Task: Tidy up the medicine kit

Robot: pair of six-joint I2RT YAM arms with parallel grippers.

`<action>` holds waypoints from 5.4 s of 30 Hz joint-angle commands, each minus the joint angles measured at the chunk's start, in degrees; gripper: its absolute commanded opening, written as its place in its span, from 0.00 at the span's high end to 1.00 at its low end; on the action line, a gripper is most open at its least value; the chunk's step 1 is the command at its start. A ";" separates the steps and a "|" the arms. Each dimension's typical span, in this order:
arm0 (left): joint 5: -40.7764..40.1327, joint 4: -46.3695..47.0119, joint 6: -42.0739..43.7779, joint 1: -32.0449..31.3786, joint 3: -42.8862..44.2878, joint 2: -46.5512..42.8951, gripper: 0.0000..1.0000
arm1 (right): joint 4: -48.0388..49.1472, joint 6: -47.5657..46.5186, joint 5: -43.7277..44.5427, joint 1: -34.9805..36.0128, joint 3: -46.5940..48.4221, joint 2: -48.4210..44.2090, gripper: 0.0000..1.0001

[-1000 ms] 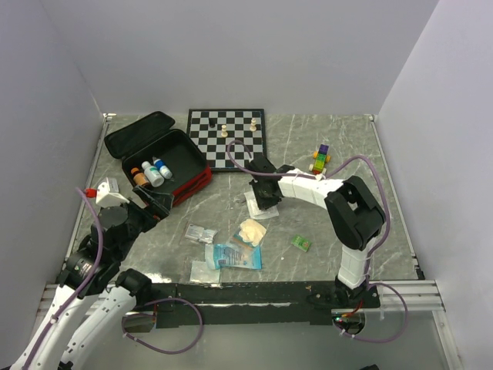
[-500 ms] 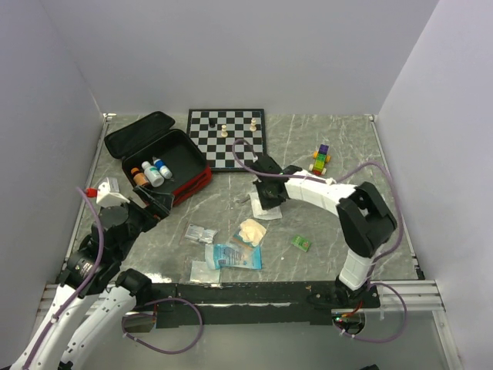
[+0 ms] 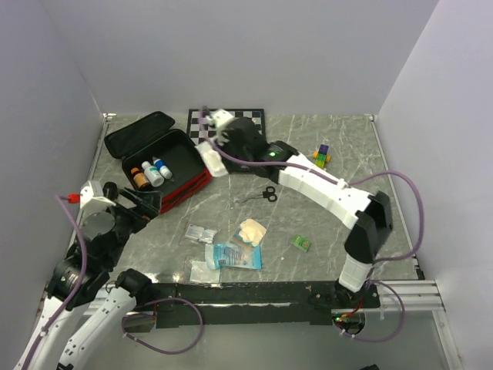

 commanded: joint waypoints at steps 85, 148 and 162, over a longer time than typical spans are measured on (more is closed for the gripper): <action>-0.87 0.82 -1.24 -0.13 -0.63 -0.94 0.04 | 8.82 5.64 -0.63 3.70 3.18 19.11 1.00; -0.61 3.46 -0.97 -0.13 -3.53 1.87 0.04 | -4.98 16.10 -6.61 -3.08 29.63 37.39 0.75; 0.18 4.34 -1.33 -0.05 -3.70 1.70 0.04 | 3.53 14.78 -8.02 -2.46 7.70 15.10 0.27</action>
